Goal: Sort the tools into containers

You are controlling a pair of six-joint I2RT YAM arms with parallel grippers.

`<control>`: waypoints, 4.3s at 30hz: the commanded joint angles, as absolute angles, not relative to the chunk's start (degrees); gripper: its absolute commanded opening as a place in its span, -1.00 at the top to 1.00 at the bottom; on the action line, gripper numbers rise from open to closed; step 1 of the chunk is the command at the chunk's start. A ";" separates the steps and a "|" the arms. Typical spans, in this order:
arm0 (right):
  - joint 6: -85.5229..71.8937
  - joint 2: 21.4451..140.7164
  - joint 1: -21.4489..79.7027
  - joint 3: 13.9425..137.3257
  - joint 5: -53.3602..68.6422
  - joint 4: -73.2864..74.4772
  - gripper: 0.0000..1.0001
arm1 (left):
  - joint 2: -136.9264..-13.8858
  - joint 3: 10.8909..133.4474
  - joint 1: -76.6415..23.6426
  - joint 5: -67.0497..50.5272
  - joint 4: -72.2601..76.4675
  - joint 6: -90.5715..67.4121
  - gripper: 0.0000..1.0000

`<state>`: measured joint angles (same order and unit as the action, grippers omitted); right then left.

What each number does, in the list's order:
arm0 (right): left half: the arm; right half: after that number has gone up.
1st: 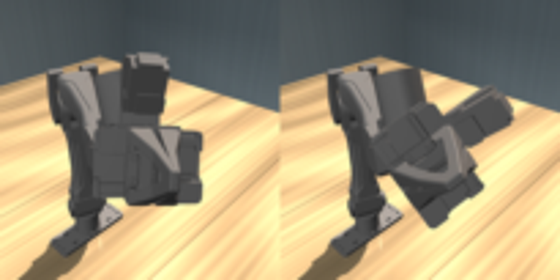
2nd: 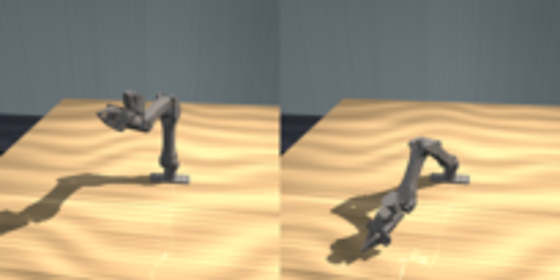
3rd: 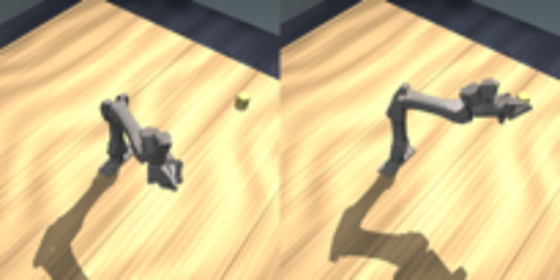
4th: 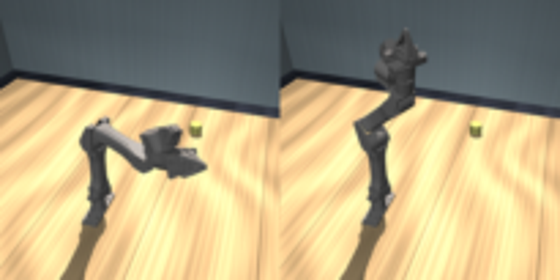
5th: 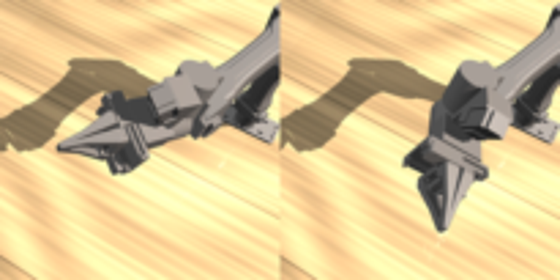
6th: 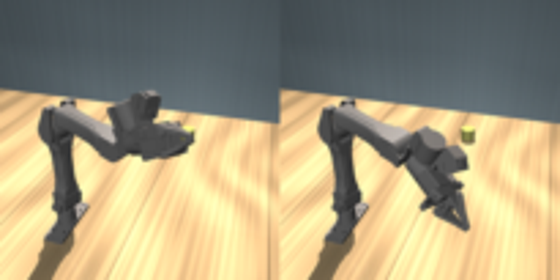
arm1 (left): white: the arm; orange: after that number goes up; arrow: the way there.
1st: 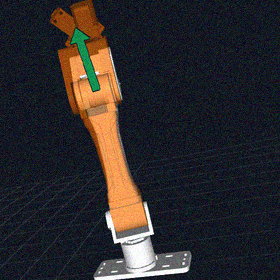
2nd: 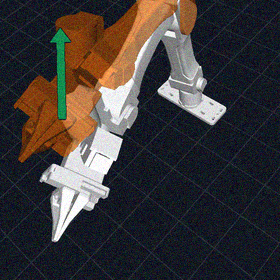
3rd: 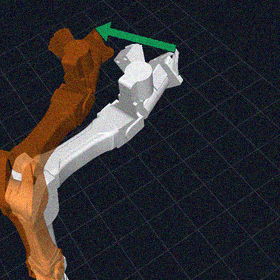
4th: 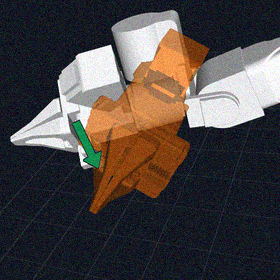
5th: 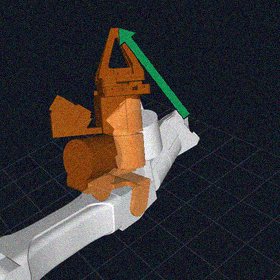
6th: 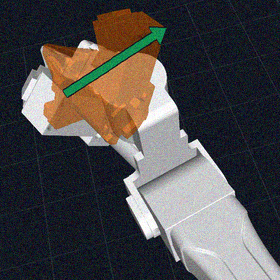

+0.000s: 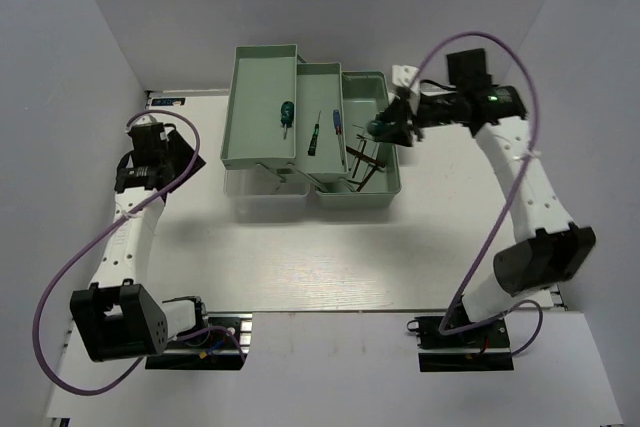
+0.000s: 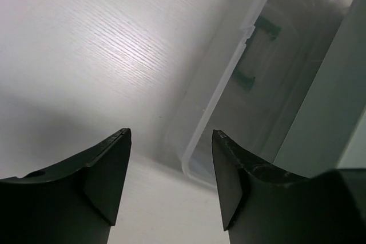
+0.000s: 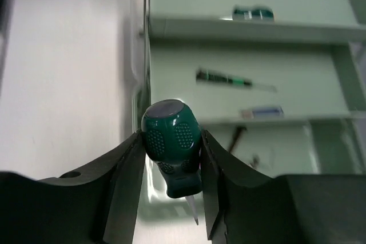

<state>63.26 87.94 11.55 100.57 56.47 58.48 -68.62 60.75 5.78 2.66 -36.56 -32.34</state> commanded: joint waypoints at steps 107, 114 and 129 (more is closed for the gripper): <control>52.75 119.54 59.24 94.30 7.82 7.56 1.00 | -63.18 37.09 13.27 -10.01 -26.46 -41.74 -0.64; 45.89 110.49 58.71 96.50 11.33 8.52 1.00 | -67.76 36.56 15.55 -16.78 -20.58 -45.17 -0.64; 29.72 101.00 57.92 96.77 23.29 3.43 1.00 | -86.30 40.51 14.33 -34.36 -3.87 -48.69 -0.62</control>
